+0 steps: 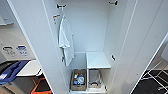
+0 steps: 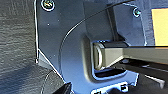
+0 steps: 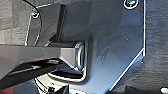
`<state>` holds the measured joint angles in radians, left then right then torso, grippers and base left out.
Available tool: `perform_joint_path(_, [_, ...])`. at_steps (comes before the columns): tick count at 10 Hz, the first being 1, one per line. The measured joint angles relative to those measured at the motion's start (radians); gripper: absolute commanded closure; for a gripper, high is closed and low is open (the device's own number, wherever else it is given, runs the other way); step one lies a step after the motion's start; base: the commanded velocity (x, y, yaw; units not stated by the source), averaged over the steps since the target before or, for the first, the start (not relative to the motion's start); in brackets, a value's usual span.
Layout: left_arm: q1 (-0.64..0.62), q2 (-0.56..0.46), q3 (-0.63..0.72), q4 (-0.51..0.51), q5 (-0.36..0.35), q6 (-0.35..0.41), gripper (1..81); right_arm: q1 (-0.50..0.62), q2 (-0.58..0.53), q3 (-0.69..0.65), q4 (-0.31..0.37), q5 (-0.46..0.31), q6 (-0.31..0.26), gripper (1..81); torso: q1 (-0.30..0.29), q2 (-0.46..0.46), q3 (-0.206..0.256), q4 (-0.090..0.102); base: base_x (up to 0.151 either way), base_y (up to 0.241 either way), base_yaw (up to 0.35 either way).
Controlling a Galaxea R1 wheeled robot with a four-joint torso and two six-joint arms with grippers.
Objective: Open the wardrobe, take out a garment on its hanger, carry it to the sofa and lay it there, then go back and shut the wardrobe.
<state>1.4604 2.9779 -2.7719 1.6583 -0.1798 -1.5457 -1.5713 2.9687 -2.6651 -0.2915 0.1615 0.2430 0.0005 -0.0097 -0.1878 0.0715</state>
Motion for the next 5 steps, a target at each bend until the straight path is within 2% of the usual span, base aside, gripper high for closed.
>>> perform_joint_path(1, [0.000, 0.000, 0.000, 0.000, 0.000, 0.000, 1.0, 0.001, 0.000, 0.000, 0.000, -0.001, 0.000, 1.0, 0.000, 0.000, 0.000, 0.000, 0.077, 0.000, 0.000])
perform_joint_path(5, [-0.003, 0.000, 0.000, -0.001, 0.000, 0.000, 1.0, 0.000, 0.002, 0.000, 0.000, 0.000, -0.006, 1.0, 0.001, 0.001, 0.000, 0.000, 0.000, 0.000, 0.000])
